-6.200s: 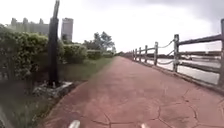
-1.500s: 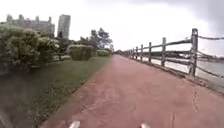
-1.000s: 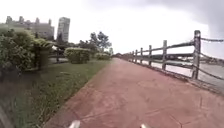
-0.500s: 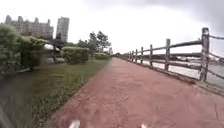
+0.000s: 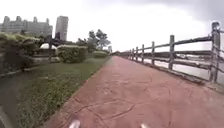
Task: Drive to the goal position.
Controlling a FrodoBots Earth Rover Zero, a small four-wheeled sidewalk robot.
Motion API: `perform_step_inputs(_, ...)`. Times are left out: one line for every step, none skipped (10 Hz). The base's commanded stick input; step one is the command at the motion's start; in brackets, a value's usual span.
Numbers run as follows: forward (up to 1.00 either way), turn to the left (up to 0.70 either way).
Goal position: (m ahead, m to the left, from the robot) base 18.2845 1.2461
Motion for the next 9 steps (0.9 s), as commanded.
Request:
perform_step_inputs(0.7,0.0)
perform_step_inputs(0.7,0.0)
perform_step_inputs(0.7,0.0)
perform_step_inputs(0.7,0.0)
perform_step_inputs(0.7,0.0)
perform_step_inputs(0.7,0.0)
perform_step_inputs(0.7,0.0)
perform_step_inputs(0.7,0.0)
perform_step_inputs(0.7,0.0)
